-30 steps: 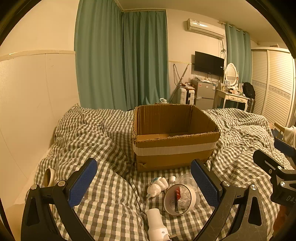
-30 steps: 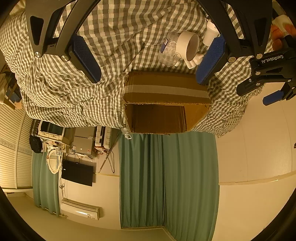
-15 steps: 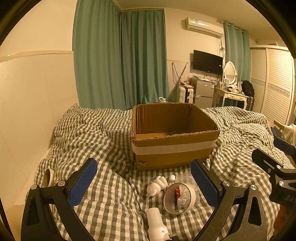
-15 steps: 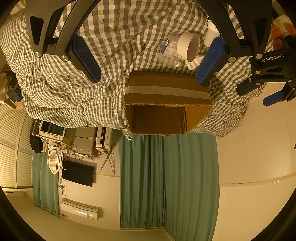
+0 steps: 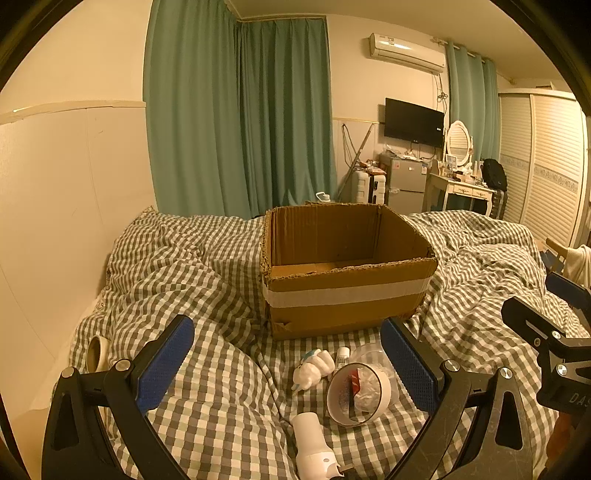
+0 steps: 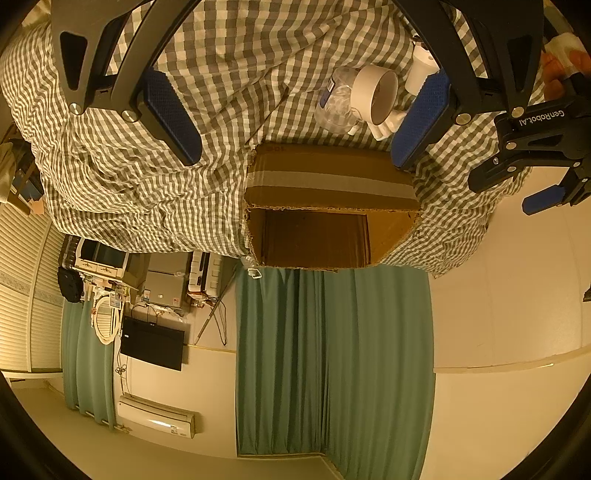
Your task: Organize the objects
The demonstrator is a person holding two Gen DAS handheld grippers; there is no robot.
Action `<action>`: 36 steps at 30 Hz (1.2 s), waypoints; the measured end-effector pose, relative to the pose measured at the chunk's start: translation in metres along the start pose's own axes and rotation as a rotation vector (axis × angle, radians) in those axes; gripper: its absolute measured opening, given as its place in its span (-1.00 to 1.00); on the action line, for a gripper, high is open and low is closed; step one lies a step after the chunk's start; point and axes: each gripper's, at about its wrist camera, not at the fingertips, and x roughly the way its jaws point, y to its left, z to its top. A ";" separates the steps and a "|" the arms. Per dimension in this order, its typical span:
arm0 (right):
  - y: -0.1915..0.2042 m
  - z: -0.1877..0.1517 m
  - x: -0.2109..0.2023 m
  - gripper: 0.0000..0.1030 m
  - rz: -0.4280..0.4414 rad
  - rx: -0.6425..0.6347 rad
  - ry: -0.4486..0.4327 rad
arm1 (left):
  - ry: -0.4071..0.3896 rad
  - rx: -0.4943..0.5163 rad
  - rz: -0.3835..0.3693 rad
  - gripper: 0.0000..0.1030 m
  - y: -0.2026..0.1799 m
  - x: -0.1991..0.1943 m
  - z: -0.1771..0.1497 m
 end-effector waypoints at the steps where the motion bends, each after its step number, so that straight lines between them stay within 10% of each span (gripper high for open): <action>1: 0.000 0.000 0.000 0.99 0.000 -0.001 0.001 | 0.001 -0.003 0.006 1.00 0.000 0.000 0.000; 14: 0.003 -0.003 0.006 0.97 0.015 -0.008 0.022 | 0.045 -0.053 0.074 1.00 0.002 0.010 -0.006; 36: 0.020 -0.054 0.079 0.97 0.096 -0.064 0.278 | 0.395 -0.026 0.082 1.00 0.004 0.094 -0.071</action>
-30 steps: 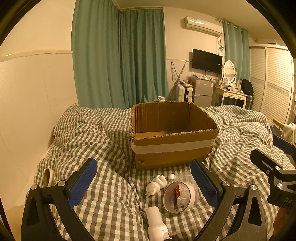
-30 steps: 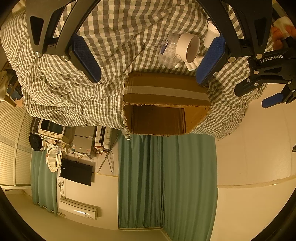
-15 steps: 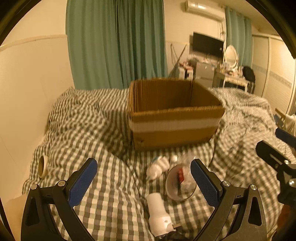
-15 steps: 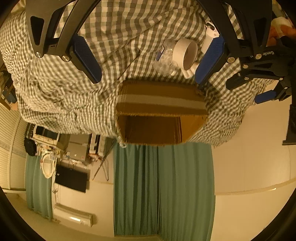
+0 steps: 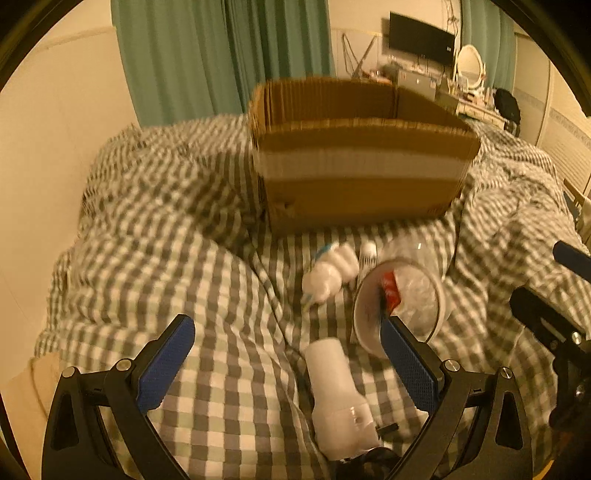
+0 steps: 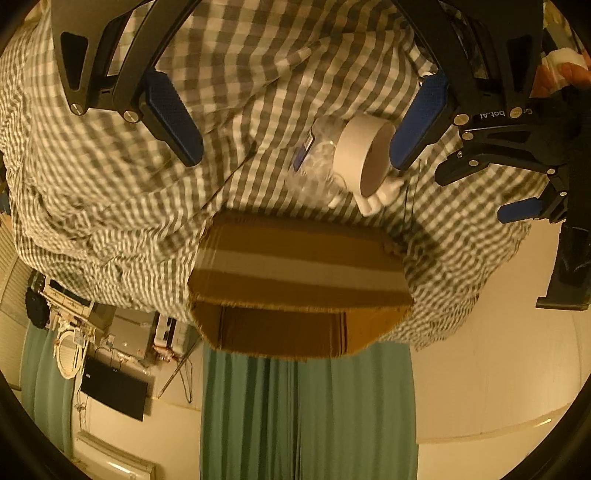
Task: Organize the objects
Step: 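Grasp the white tape roll with the right tool while the left tool grasps the white cylinder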
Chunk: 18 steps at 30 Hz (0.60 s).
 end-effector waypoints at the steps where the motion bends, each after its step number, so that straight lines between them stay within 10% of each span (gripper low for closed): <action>1: 0.000 -0.001 0.002 0.97 -0.001 -0.001 0.007 | 0.018 -0.004 -0.013 1.00 0.000 0.005 -0.002; 7: -0.003 -0.003 0.005 0.97 -0.003 0.011 0.016 | 0.131 0.022 -0.056 0.95 -0.005 0.033 -0.015; 14: -0.002 -0.003 0.006 0.97 -0.006 0.012 0.018 | 0.204 0.057 -0.123 -0.29 -0.013 0.050 -0.022; 18: -0.002 -0.004 0.007 0.97 -0.008 0.007 0.019 | 0.197 0.061 -0.124 -0.32 -0.015 0.051 -0.023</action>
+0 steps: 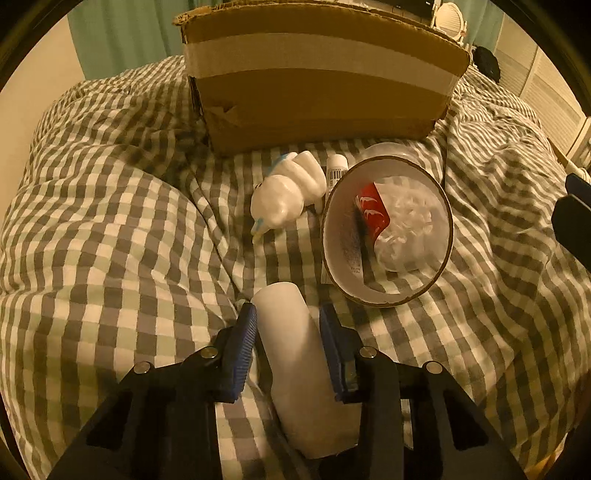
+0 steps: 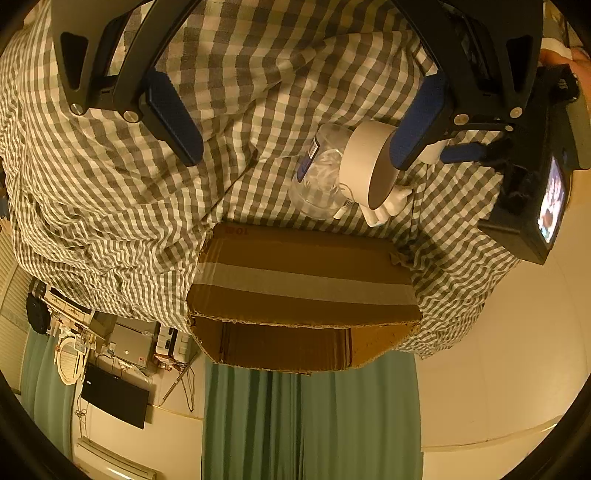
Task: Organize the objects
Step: 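Grasp the white tape roll with the right tool while the left tool grasps the white cylinder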
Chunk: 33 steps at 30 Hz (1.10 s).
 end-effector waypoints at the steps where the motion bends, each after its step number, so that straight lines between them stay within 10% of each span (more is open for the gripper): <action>1: 0.000 0.000 0.000 0.97 -0.001 -0.001 0.000 | -0.004 -0.018 -0.004 -0.32 0.002 -0.002 0.000; 9: 0.010 0.001 0.012 0.96 0.006 -0.005 0.024 | -0.128 -0.107 -0.038 -0.42 0.020 -0.046 0.013; 16: 0.031 0.004 0.052 0.35 0.053 -0.033 0.111 | -0.153 -0.114 -0.034 -0.47 0.028 -0.055 0.019; 20: 0.032 -0.002 0.066 -0.41 0.064 -0.020 0.161 | -0.149 -0.099 -0.030 -0.47 0.026 -0.050 0.016; 33: 0.003 0.003 0.030 -0.81 0.059 0.053 0.070 | -0.063 -0.012 0.062 -0.45 0.004 -0.002 0.016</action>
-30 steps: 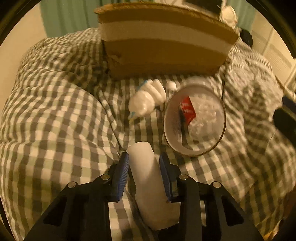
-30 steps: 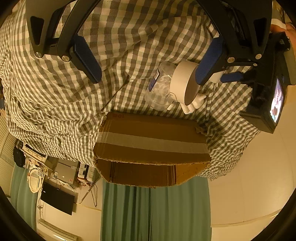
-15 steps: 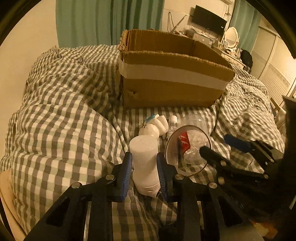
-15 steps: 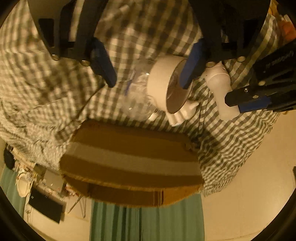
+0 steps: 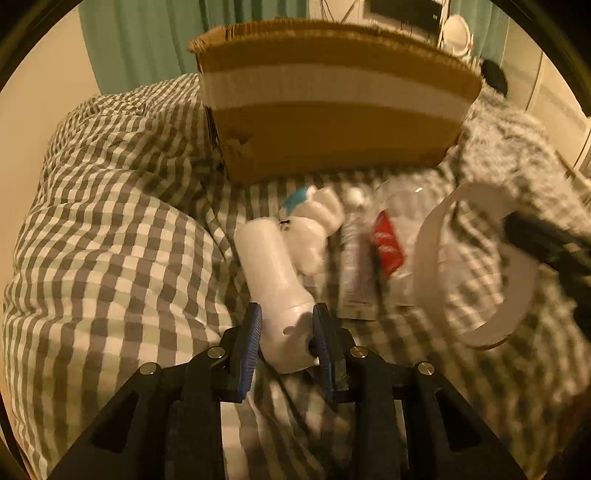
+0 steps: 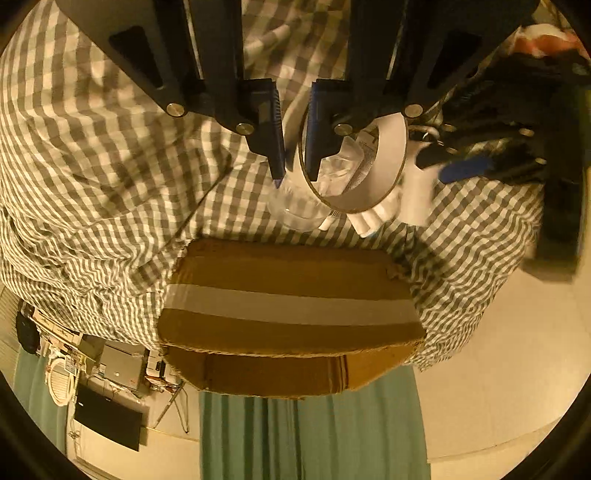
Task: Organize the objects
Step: 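Grasp the white tape roll with the right tool while the left tool grasps the white cylinder, then lift the tape roll with the right tool while the left tool carries the cylinder toward the box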
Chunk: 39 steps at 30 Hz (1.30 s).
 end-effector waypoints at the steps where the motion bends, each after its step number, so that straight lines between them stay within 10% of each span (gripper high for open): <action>1: -0.001 0.000 -0.001 -0.81 0.000 0.002 -0.002 | -0.001 -0.008 -0.006 -0.47 0.002 0.000 0.000; 3: -0.001 0.001 -0.002 -0.81 0.003 0.004 -0.005 | -0.012 -0.015 -0.028 -0.83 0.004 -0.004 0.001; 10: 0.001 -0.001 -0.004 -0.81 0.007 -0.005 -0.005 | -0.014 -0.021 -0.042 -0.81 0.006 -0.006 0.001; 18: -0.002 -0.004 -0.002 -0.81 0.016 0.006 0.008 | 0.059 -0.038 0.000 0.23 0.006 0.021 0.011; 39: -0.012 0.012 -0.035 -0.81 0.001 0.038 -0.065 | -0.113 0.068 -0.045 -0.33 -0.022 -0.050 0.022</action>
